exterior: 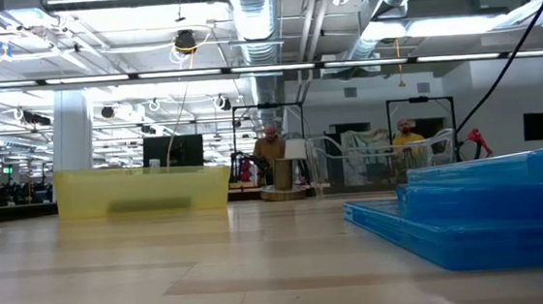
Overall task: Pick & place jewel cases by type
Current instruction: Put the black CD case into the yellow bin
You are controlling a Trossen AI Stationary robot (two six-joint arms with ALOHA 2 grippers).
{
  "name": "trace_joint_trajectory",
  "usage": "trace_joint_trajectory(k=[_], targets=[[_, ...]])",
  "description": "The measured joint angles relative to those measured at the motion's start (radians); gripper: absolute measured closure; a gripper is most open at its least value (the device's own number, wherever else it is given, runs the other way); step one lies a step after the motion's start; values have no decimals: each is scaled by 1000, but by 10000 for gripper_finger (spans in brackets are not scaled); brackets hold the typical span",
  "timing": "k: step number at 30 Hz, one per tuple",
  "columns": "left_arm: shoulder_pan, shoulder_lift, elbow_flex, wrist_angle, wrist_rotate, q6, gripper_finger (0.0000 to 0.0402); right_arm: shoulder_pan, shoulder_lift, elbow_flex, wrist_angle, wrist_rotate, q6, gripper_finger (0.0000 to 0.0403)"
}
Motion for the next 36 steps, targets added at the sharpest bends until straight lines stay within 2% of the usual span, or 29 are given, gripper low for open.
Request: trace_joint_trajectory(k=[8, 16, 36], targets=[[18, 20, 0, 2, 5, 2, 383, 0, 0, 0, 11, -39, 7, 369], [26, 23, 0, 10, 12, 1, 376, -3, -1, 0, 11, -69, 16, 371], [26, 23, 0, 11, -48, -18, 350, -2, 0, 0, 11, -73, 2, 371]])
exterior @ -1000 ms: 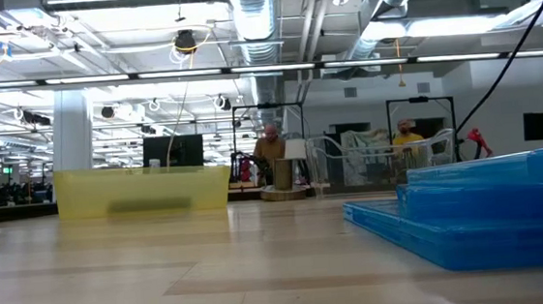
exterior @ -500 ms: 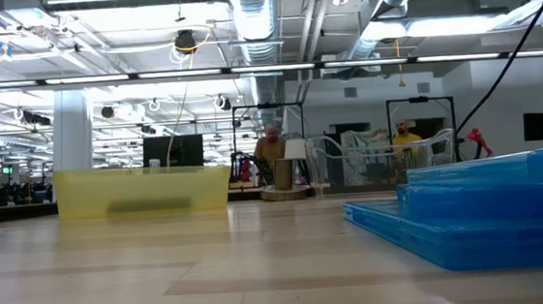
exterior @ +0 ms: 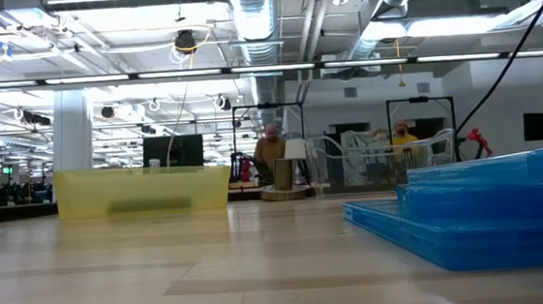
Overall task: Pick & place jewel cases by type
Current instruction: Put the black CD case into the yellow bin
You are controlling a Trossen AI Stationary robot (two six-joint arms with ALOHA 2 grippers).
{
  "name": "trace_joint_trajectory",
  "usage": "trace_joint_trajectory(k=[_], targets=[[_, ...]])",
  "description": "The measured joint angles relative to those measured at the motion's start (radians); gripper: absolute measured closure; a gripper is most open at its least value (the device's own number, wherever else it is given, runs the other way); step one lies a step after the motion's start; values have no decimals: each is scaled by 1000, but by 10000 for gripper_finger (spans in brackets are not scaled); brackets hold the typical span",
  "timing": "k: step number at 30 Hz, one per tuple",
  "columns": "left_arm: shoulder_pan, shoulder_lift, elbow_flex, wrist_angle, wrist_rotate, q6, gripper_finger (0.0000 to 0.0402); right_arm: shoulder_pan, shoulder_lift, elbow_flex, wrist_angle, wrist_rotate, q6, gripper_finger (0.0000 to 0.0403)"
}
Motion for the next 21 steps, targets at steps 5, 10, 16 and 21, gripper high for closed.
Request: trace_joint_trajectory(k=[5, 10, 16, 21], targets=[[0, 0, 0, 0, -1, -22, 335, 6, 0, 0, 1, 0, 0, 371], [0, -1, 0, 0, -1, -19, 283, 13, 0, 0, 9, -1, -1, 371], [4, -1, 0, -25, -44, 91, 245, 12, 57, -1, 13, -23, 9, 371], [24, -5, 0, -155, -99, 78, 310, 4, 146, -1, 15, -37, 13, 373]])
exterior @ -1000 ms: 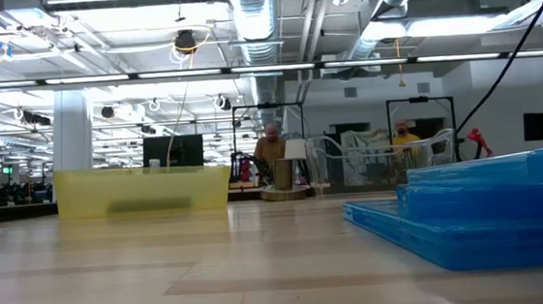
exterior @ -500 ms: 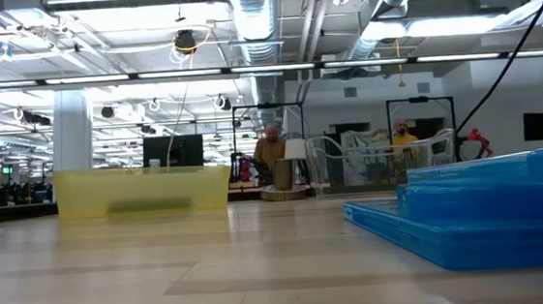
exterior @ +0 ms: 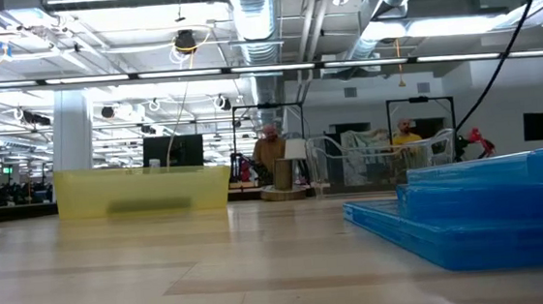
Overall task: Pick & place jewel cases by type
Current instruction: Put the black CD case into the yellow bin
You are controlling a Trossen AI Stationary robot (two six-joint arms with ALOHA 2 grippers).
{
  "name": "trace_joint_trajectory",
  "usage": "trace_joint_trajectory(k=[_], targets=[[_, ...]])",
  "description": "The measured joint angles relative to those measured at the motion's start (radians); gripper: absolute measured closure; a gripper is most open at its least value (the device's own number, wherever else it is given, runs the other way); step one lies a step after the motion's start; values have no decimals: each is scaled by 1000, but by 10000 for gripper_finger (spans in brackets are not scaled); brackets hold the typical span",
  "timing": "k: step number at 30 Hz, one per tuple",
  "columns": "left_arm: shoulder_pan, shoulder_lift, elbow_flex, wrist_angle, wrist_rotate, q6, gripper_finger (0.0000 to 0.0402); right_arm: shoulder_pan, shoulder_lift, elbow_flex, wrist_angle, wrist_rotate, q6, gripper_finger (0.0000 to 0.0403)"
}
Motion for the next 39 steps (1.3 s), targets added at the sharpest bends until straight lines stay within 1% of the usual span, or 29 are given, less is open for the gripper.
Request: trace_joint_trajectory(k=[2, 3, 4, 10, 14, 16, 18, 19, 22, 24, 26, 28, 31, 35, 39], targets=[[12, 0, 1, -34, 4, -11, 360, 0, 27, -1, -2, 6, -4, 375], [18, -2, 1, -51, 6, -16, 379, 0, 39, -2, 2, 10, -6, 374], [23, -1, 3, -62, 9, -23, 387, 0, 49, -2, 5, 13, -15, 373], [57, -9, 3, -175, 8, -34, 396, -25, 77, -3, 4, 77, -32, 370], [87, -29, 2, -229, 18, -45, 398, -54, 84, -3, -3, 95, -66, 351], [104, -34, 2, -232, 20, -44, 399, -71, 84, -2, -22, 110, -90, 332], [122, -48, -1, -274, 32, -27, 399, -89, 81, -2, -51, 117, -90, 308], [134, -56, -7, -309, 30, -20, 400, -99, 75, -1, -54, 111, -88, 294], [156, -70, -5, -322, 64, -49, 400, -125, 68, 5, -44, 90, -87, 249], [162, -78, -4, -333, 104, -65, 400, -135, 72, 3, -43, 70, -77, 217], [161, -79, -3, -354, 104, -65, 401, -141, 73, 2, -43, 64, -70, 188], [161, -79, -3, -388, 59, -64, 401, -146, 72, 2, -48, 63, -73, 162], [177, -80, -2, -483, -18, -71, 401, -160, 67, 2, -85, 64, -75, 140], [198, -58, -2, -561, -62, -111, 401, -162, 53, 3, -127, 96, -102, 134], [205, 13, -2, -566, -65, -110, 401, -153, 28, 2, -161, 129, -125, 133]])
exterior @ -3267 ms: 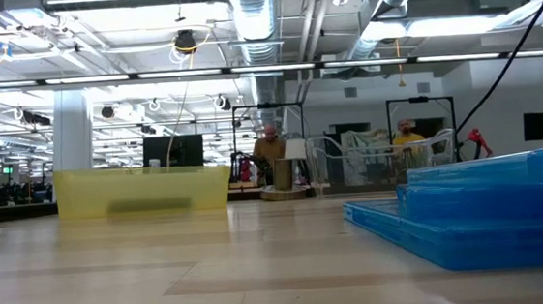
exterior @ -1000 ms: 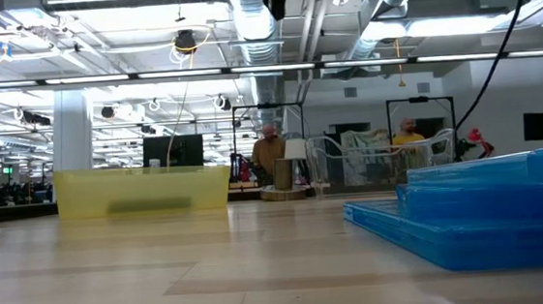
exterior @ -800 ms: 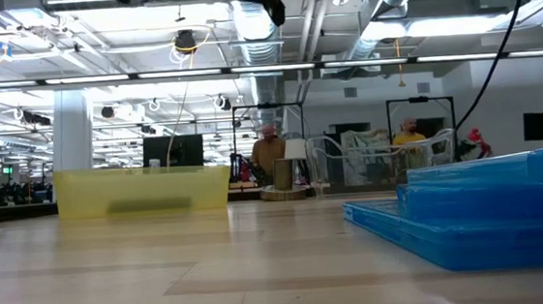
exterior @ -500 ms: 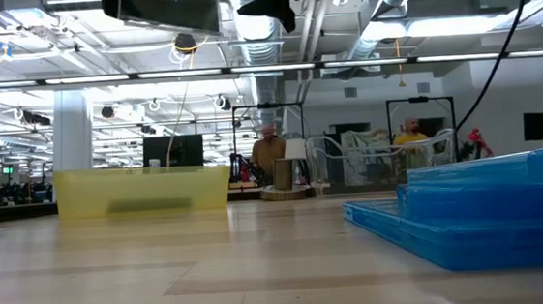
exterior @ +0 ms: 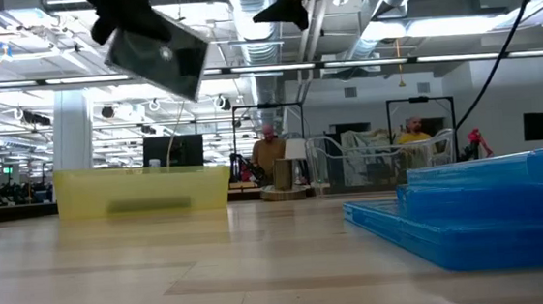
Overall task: Pick & place jewel cases by type
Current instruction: Put the black CD case into the yellow bin
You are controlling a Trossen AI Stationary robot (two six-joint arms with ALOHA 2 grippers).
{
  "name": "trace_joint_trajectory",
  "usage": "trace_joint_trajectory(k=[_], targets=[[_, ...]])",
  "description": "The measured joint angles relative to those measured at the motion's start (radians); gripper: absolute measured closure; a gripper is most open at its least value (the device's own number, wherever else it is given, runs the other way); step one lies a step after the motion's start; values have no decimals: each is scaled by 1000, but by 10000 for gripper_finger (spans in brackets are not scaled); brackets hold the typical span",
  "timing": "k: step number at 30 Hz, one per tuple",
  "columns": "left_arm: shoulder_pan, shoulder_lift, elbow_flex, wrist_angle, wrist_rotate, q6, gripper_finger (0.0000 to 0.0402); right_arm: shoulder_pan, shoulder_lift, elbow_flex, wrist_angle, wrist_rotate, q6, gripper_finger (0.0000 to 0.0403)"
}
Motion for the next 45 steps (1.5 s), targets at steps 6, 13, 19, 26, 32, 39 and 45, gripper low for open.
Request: trace_joint_trajectory(k=[6, 13, 19, 26, 32, 39, 45], targets=[[1, 179, 72, -187, -62, 1, 401, 23, -59, 0, -57, 115, -43, 133], [20, 453, 309, -664, -194, -11, 401, 33, -101, 0, -93, 183, -48, 133], [56, 665, 418, -824, -190, 9, 401, 39, -104, 0, -111, 194, -48, 133], [77, 823, 441, -851, -223, 43, 401, 55, -104, 0, -172, 196, -48, 133], [102, 898, 441, -834, -224, 45, 379, 73, -104, 0, -190, 197, -47, 133], [127, 922, 441, -800, -220, 50, 352, 88, -104, 0, -193, 197, -47, 133], [144, 922, 441, -764, -149, 74, 311, 100, -104, 0, -202, 196, -47, 133]])
